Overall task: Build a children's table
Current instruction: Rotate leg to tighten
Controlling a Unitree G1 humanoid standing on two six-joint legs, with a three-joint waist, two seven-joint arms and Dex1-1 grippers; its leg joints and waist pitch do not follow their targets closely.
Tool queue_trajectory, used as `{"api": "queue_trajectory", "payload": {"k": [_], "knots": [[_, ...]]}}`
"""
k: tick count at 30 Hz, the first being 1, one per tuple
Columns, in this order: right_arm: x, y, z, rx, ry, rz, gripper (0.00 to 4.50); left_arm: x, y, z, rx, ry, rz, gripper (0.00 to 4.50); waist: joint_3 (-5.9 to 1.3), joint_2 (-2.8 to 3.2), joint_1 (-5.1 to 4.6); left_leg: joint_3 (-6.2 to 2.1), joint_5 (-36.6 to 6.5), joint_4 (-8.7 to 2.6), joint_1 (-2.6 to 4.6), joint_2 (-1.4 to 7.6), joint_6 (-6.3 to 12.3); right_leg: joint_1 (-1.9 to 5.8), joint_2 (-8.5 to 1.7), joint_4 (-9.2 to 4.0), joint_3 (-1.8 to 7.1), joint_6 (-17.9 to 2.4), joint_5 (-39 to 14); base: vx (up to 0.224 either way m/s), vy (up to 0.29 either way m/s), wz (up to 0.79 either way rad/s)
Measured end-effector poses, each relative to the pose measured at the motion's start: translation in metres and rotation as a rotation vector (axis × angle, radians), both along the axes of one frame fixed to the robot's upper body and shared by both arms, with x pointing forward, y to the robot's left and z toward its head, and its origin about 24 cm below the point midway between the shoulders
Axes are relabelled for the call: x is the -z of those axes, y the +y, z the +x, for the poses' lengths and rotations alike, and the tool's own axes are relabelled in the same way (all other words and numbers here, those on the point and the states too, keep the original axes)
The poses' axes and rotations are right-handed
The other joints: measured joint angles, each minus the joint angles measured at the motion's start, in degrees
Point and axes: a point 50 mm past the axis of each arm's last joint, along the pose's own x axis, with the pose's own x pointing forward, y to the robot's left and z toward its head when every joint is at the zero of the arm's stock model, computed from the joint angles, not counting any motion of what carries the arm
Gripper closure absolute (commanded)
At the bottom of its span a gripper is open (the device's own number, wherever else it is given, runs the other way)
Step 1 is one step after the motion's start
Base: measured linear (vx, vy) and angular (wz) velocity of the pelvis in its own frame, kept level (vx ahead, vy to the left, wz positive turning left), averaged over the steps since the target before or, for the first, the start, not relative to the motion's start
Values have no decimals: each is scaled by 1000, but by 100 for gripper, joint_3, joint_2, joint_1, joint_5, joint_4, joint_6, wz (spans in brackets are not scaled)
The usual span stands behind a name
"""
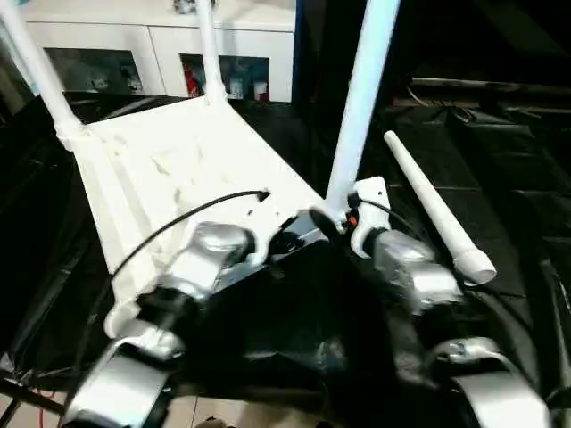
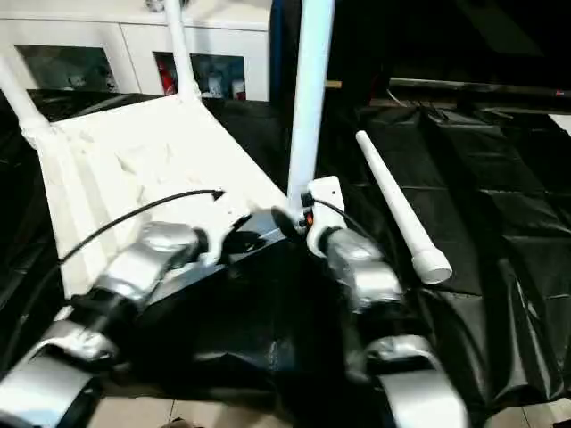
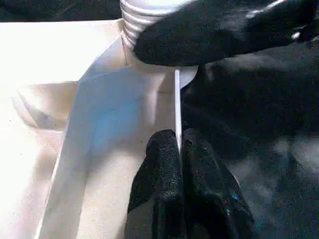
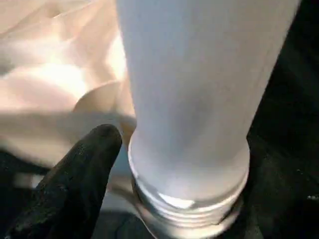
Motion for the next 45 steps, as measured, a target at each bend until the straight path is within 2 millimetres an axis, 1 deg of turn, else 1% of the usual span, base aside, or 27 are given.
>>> {"api": "queue_trajectory", "payload": {"k": [2, 5, 6, 9, 11, 12, 13, 14, 15, 18, 19, 20, 22, 24, 27, 30, 31, 34, 36, 37, 40, 43, 45], "knots": [[-1, -8, -7, -102, -5, -27, 63, -1, 7, -4, 50, 9, -1, 450, 1, 1, 35, 0, 0, 0, 2, 0, 0, -6, 0, -1, 0, -16, 9, 0, 0, 0], [-4, -12, -12, -195, 0, -37, 63, -1, 13, -9, 108, 16, -6, 450, 5, 9, 61, 0, 0, 0, 1, 0, 1, -7, 0, -2, 0, -23, 13, 0, 0, 0], [-5, -16, -14, -222, 1, -42, 63, -1, 15, -11, 131, 19, -5, 450, 5, 8, 64, 0, 0, 0, 0, 0, 1, -7, 0, -2, -1, -23, 13, 0, 0, 0], [-6, -21, -24, -338, 19, -41, 63, -1, 22, -19, 209, 36, -8, 450, 9, 13, 138, 0, -1, 0, -5, 1, 2, -8, -1, -5, -1, -19, 9, 0, 0, 0], [-8, -24, -29, -403, 24, -51, 63, -2, 24, -23, 250, 40, -3, 450, 9, 13, 207, 0, -3, 0, -9, 0, 4, -8, -1, -8, -1, -20, 9, 0, 0, 0], [-9, -25, -31, -424, 27, -48, 63, -1, 26, -24, 262, 48, -2, 450, 9, 13, 221, 0, -4, 0, -8, 0, 6, -8, -1, -8, 0, -20, 9, 0, 0, 0], [-11, -25, -32, -445, 24, -41, 63, -1, 29, -26, 274, 54, -4, 450, 9, 13, 223, 0, -4, 0, -8, 0, 6, -8, -1, -8, -1, -20, 10, 0, 0, 0], [-12, -24, -33, -458, 22, -38, 89, -1, 30, -26, 280, 59, -4, 450, 9, 13, 223, 0, -3, 0, -8, 1, 5, -8, -1, -7, -1, -20, 10, 0, 0, 0], [-13, -24, -33, -468, 22, -38, 96, -1, 32, -27, 288, 62, 0, 450, 9, 13, 223, 0, -3, 0, -8, 1, 5, -8, -1, -7, -1, -20, 10, 0, 0, 0], [-12, -24, -35, -480, 27, -39, 101, -1, 35, -30, 305, 60, 5, 450, 9, 13, 230, 0, -3, 0, -8, 1, 5, -8, -1, -7, -1, -20, 9, 0, 0, 0], [-11, -23, -36, -487, 35, -37, 131, -1, 36, -30, 308, 61, 7, 450, 9, 13, 229, 0, -3, 0, -8, 1, 5, -8, -1, -7, -1, -19, 9, 0, 0, 0], [-10, -22, -37, -492, 41, -35, 140, -1, 36, -31, 311, 61, 8, 450, 9, 13, 229, 0, -3, 0, -8, 1, 5, -8, -1, -7, -1, -19, 9, 0, 0, 0], [-10, -22, -37, -499, 48, -35, 144, -1, 36, -31, 317, 64, 7, 450, 9, 13, 232, 0, -3, 0, -8, 1, 5, -8, -1, -7, -1, -19, 9, 0, 0, 0], [-10, -21, -38, -500, 53, -35, 168, -1, 37, -32, 318, 65, 7, 450, 9, 12, 232, 0, -3, 0, -8, 1, 5, -8, -1, -8, -1, -19, 9, 0, 0, 0], [-10, -21, -38, -496, 55, -33, 173, -1, 36, -32, 320, 64, 5, 450, 9, 12, 239, 0, -3, 0, -9, 1, 5, -8, -1, -7, -1, -17, 8, 0, 0, 0], [-8, -20, -39, -462, 60, -18, 176, 0, 33, -31, 303, 59, 0, 450, 8, 12, 234, 0, -3, 1, -2, 1, 4, -4, -1, -7, -1, -15, 7, 0, 0, 0], [-6, -18, -37, -421, 60, -7, 176, 1, 30, -29, 282, 60, -4, 450, 7, 10, 230, 0, -2, 2, 6, 0, 3, 2, -1, -7, 0, 5, -5, 0, 0, 0], [-1, -12, -23, -185, 53, 19, 177, 2, 16, -15, 157, 44, -5, 450, 4, 9, 181, 0, 0, 10, 17, -1, 0, 8, -1, -3, 1, 1, -2, 0, 0, 0], [0, -9, -15, -62, 51, 25, 177, 3, 7, -9, 91, 43, -11, 450, 4, 8, 149, 0, 1, 10, 18, -2, -1, 8, -1, -3, 1, 1, -2, 0, 0, 0], [1, -3, -7, 57, 55, 39, 177, 3, 0, -2, 24, 51, -20, 450, 3, 8, 123, 0, 2, 11, 19, -2, -2, 8, -1, 0, 0, 1, -1, 0, 0, 0], [0, 3, 6, 227, 60, 34, 177, 3, -15, 6, -62, 55, -28, 450, 2, 11, 85, -2, 2, 10, 14, -3, -2, 6, -1, -4, 0, 2, -1, 0, 0, 0], [-2, 7, 12, 310, 68, 49, 177, 1, -22, 9, -97, 57, -34, 450, 0, 11, 70, -2, 2, 10, 10, -3, -2, 6, -2, -4, 0, 1, -1, 0, 0, 0], [-2, 8, 14, 326, 57, 43, 177, 1, -24, 10, -106, 54, -37, 450, -4, 16, 70, -2, 1, 10, 8, -2, -1, 6, -2, -3, 0, 3, -2, 0, 0, 0]]}}
